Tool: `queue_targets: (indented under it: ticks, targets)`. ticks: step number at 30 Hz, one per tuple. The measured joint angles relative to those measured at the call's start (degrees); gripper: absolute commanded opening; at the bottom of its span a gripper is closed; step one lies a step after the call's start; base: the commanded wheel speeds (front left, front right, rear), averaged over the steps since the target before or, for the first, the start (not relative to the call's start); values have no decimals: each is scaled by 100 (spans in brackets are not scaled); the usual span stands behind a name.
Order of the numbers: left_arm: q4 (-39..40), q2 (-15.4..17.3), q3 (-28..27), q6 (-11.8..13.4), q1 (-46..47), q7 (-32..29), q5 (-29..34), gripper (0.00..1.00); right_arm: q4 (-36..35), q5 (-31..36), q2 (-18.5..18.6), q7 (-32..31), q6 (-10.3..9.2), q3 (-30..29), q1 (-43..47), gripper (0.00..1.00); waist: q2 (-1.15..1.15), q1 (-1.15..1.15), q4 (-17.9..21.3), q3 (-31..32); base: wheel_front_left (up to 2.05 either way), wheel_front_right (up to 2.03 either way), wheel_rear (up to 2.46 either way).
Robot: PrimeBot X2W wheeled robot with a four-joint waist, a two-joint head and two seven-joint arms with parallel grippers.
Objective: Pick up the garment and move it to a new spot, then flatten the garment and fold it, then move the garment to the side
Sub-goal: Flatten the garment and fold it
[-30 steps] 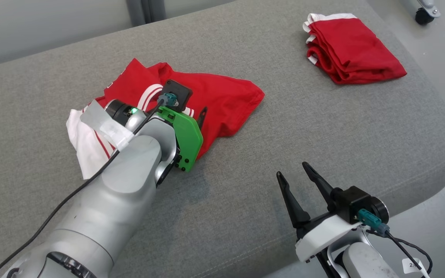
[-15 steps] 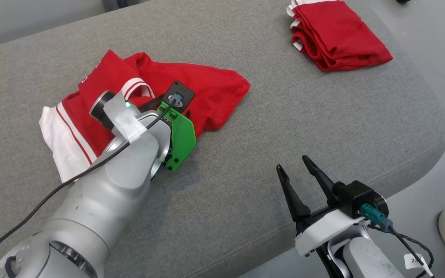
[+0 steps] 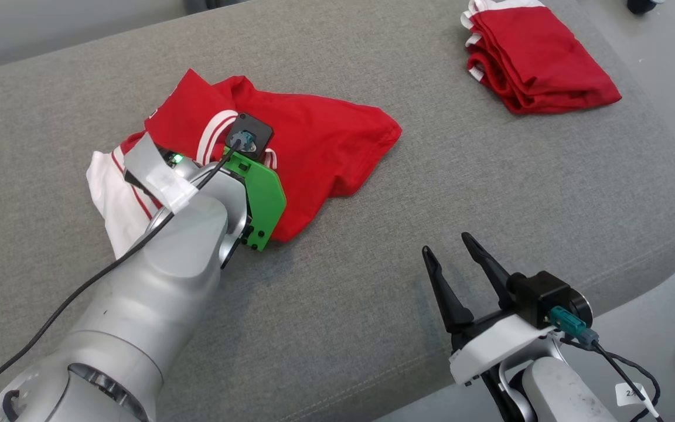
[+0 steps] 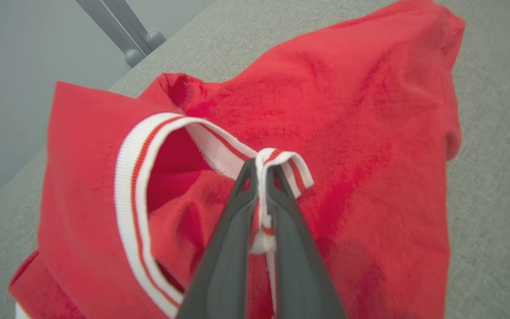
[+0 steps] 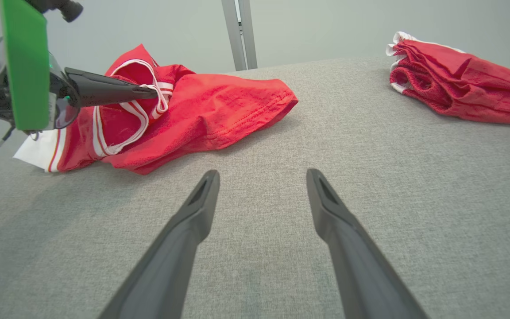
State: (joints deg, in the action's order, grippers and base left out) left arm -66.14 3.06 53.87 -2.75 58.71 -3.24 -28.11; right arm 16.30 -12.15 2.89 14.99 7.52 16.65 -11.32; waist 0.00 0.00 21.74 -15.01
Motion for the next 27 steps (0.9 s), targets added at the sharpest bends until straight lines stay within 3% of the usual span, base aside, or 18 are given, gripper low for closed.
queue_targets:
  ticks: [11, 18, 27]
  targets:
    - [495, 123, -705, 130, -371, 917, -753, 0, 49, 214, -4, 0, 0, -208, 136, 100, 0, 0, -587, 188, 0, 0, 0]
    - [1167, 645, -1317, 233, -1048, 1198, -1381, 0, 115, 303, -7, 0, 0, -204, 281, 100, 0, 0, -1056, 456, 0, 0, 0]
    - [2563, 1369, -2008, 588, -2154, 921, -2181, 0, 205, 356, -7, 0, 0, -155, 405, 100, 0, 0, -1470, 897, 0, 0, 0]
